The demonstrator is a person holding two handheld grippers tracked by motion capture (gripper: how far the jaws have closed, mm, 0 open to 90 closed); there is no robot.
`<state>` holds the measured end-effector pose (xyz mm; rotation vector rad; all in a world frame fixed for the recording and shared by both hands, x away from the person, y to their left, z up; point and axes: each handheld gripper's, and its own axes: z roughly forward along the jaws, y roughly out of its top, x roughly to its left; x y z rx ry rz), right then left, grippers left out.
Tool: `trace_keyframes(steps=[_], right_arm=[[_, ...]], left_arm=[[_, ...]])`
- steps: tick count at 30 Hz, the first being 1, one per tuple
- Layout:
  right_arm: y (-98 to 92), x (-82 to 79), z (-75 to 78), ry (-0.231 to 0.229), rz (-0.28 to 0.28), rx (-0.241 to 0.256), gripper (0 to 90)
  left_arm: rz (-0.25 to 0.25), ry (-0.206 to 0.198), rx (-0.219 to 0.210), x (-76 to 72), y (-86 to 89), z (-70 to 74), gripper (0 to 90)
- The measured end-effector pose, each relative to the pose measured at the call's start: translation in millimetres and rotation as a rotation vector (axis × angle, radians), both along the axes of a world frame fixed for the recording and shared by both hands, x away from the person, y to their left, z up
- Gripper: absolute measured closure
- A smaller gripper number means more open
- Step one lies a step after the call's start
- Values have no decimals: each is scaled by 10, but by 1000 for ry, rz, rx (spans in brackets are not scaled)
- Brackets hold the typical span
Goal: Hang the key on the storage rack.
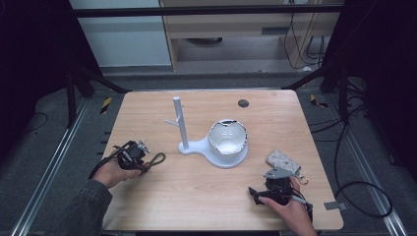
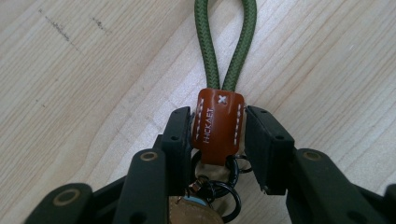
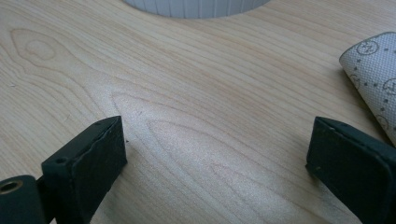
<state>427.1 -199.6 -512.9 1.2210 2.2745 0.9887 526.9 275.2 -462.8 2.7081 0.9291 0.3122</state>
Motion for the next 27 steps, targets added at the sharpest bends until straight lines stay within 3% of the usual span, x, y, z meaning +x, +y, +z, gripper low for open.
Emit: trace_keyframes(steps=[27], right_arm=[[5,-12,-1,-1,0,-1,47]], left_arm=[[9,29,-8,7,-2,23,662]])
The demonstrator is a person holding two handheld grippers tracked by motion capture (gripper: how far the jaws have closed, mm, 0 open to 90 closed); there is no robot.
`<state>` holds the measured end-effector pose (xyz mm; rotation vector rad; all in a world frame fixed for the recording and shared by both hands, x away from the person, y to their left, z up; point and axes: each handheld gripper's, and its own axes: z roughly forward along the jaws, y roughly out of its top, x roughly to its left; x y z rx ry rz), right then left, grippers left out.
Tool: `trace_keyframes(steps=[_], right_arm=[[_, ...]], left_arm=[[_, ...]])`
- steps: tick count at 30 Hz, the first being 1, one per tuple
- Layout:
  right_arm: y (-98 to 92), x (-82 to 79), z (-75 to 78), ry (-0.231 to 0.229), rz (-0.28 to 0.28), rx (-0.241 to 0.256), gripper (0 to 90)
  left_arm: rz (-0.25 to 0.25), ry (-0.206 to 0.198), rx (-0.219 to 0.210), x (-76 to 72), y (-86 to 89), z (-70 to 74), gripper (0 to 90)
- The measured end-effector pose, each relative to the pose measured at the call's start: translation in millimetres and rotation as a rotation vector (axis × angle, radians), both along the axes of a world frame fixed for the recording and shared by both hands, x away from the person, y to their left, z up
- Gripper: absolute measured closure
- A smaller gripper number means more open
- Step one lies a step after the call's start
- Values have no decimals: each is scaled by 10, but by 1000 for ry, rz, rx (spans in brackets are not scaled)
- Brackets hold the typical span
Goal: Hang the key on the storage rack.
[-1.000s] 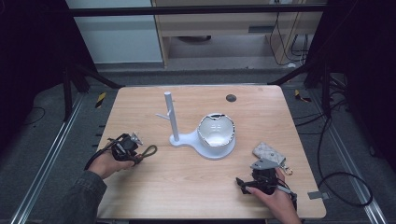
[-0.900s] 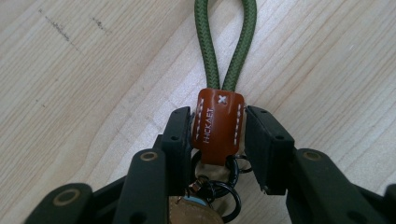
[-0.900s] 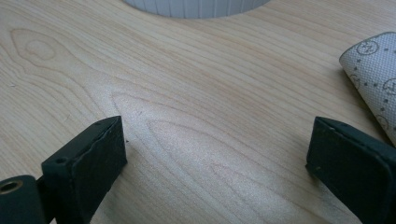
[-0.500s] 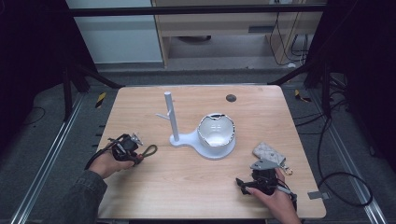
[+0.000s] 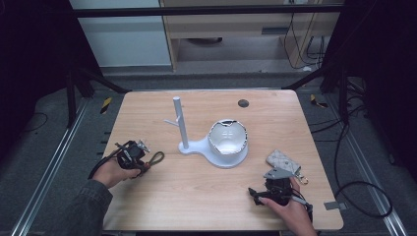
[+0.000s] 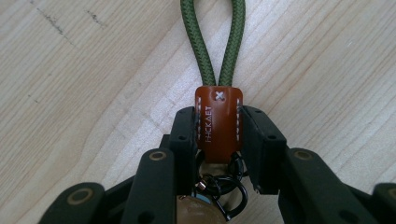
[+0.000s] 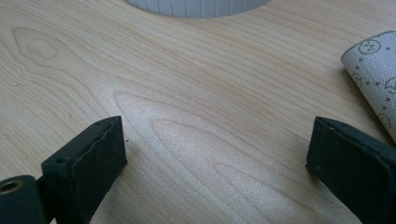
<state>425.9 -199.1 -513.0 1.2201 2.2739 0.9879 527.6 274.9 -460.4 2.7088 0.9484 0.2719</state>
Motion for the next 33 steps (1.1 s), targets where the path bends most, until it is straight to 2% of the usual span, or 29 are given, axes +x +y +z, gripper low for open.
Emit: trace_keyframes(steps=[6,14,20,21,22,23,26,28,32,33], right_arm=[[-1,1,0,0,1,-1,47],[-2,2,0,-2,2,-1,47],[-1,1,0,-1,1,-1,47],[-1,1,-1,-1,1,0,46],[-1,1,0,0,1,-1,47],[-1,2,-1,-2,2,-1,47],[-2,1,0,-1,2,-2,47],[-1,1,0,-1,2,-1,47],[-1,1,0,-1,1,-1,46],[-1,1,0,0,1,-1,47]], left_arm=[[-16,-16,6,-45,-17,89,662],[-32,-71,-15,-170,-50,265,663],[-36,-113,-65,-268,-76,400,663],[-33,-131,-85,-294,-75,444,663],[-33,-131,-85,-294,-75,444,663],[-28,-143,-108,-316,-69,481,663],[-24,-154,-122,-336,-64,515,663],[-20,-182,-144,-375,-68,563,663],[-11,-210,-166,-422,-78,620,663],[-1,-230,-191,-460,-89,657,664]])
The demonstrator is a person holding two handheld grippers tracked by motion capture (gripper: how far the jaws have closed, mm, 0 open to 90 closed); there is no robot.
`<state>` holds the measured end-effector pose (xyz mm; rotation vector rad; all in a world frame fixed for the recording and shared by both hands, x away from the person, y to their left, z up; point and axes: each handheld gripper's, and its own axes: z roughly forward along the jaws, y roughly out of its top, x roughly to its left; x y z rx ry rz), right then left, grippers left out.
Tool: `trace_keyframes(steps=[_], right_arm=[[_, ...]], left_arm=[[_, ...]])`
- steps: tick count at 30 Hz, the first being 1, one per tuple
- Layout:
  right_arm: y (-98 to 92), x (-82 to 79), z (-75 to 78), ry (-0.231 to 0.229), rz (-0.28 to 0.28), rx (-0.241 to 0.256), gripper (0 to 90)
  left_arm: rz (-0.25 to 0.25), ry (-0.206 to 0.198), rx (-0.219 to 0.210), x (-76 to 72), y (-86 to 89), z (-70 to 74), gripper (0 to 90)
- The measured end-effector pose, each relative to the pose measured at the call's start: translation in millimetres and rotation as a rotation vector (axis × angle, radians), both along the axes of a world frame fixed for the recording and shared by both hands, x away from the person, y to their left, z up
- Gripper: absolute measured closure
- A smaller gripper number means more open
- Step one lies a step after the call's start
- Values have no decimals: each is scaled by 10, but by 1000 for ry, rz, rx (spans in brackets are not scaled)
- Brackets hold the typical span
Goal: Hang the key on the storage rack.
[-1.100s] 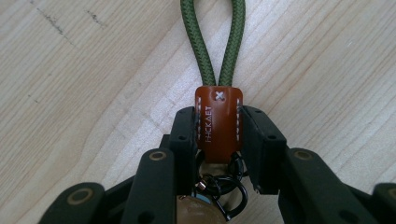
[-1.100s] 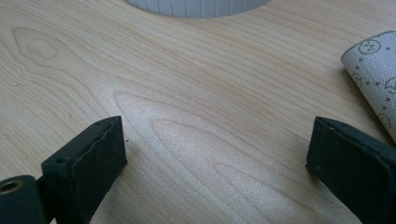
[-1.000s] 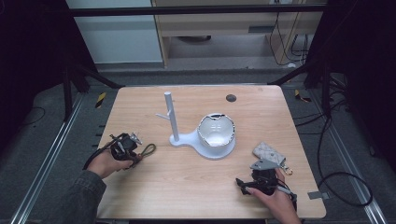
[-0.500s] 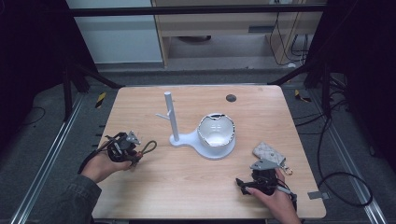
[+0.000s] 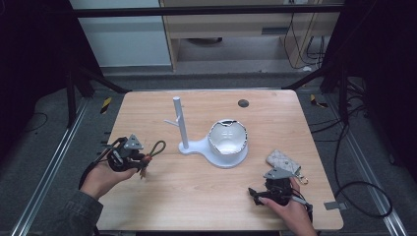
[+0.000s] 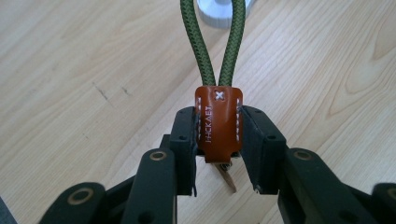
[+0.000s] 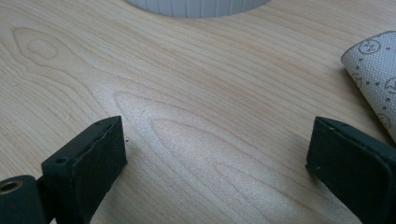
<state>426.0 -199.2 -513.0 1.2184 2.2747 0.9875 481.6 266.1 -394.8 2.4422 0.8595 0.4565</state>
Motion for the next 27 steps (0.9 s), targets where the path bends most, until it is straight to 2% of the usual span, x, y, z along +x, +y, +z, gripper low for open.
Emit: trace_keyframes(steps=[1,2,4,6,10,11,13,15,17,19,21,27], right_arm=[[0,1,0,-1,1,0,47],[0,0,0,0,0,0,47],[0,1,0,-1,0,0,47],[0,0,0,0,0,0,47],[0,1,-1,-2,1,0,47],[0,1,-1,-2,1,0,47],[0,0,0,0,0,0,47],[0,1,0,-1,0,0,46],[0,0,0,0,0,0,47],[0,0,0,0,0,0,47],[0,0,-1,-1,0,0,47],[0,1,-1,-1,0,0,46]], left_arm=[[0,0,0,0,0,0,664],[3,-24,-25,-32,-9,35,663],[5,-50,-42,-67,-27,64,663],[6,-57,-48,-82,-35,75,664],[13,-101,-101,-162,-77,97,663],[13,-101,-101,-162,-77,97,664],[33,-133,-150,-202,-84,116,663],[38,-143,-164,-214,-86,124,663],[54,-178,-197,-250,-101,141,663],[55,-191,-202,-263,-106,148,664],[68,-219,-237,-299,-131,156,663],[89,-260,-275,-338,-161,186,663]])
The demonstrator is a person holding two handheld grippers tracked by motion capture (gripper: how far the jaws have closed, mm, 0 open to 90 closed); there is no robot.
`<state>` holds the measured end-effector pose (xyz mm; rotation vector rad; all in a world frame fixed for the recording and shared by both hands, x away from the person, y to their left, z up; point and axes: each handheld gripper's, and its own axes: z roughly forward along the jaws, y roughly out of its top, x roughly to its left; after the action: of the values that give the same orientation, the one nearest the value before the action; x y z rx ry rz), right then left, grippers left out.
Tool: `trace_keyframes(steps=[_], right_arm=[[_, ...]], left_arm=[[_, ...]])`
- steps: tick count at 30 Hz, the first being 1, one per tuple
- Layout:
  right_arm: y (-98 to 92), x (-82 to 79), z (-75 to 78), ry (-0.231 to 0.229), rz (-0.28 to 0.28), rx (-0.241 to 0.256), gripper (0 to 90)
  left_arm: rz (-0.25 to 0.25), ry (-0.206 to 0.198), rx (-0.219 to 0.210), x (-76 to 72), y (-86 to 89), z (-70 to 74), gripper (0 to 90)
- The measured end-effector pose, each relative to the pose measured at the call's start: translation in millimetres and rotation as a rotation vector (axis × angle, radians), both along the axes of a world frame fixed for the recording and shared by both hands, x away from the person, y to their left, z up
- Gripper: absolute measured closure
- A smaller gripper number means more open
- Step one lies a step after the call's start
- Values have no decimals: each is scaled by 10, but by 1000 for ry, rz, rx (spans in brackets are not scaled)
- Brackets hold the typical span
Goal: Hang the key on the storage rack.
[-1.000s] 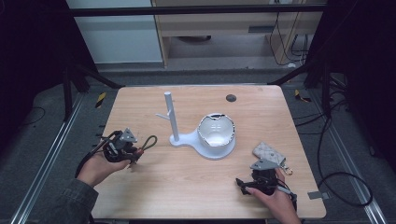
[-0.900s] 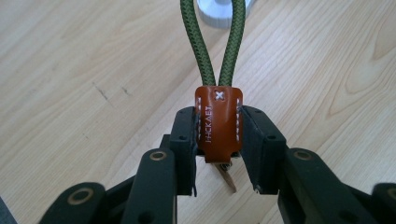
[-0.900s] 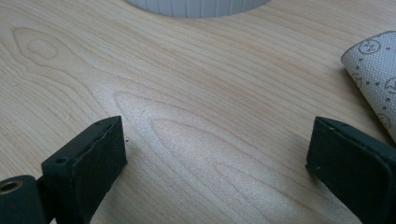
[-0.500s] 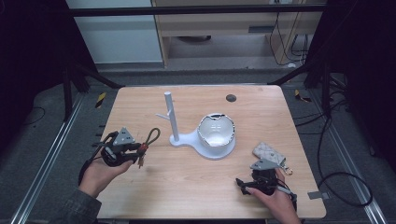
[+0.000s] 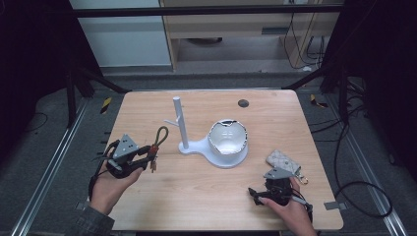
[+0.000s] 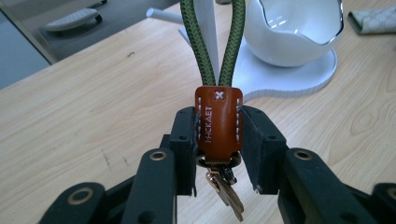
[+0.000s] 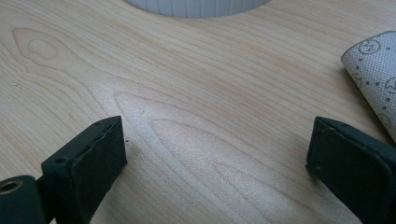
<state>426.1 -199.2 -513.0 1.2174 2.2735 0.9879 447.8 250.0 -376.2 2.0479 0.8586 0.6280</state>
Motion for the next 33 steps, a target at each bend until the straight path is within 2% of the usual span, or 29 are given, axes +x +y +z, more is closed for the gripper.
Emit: trace_keyframes(steps=[6,14,22,33], right_arm=[[1,-1,1,2,-1,1,46],[1,0,0,1,0,1,46],[1,0,0,0,-1,1,46],[2,0,0,1,-1,1,46]], left_arm=[[7,-39,-22,-44,-78,33,663],[14,-49,-44,-40,-116,43,663],[1,-56,-69,-9,-214,89,663],[-4,-64,-76,81,-358,126,662]])
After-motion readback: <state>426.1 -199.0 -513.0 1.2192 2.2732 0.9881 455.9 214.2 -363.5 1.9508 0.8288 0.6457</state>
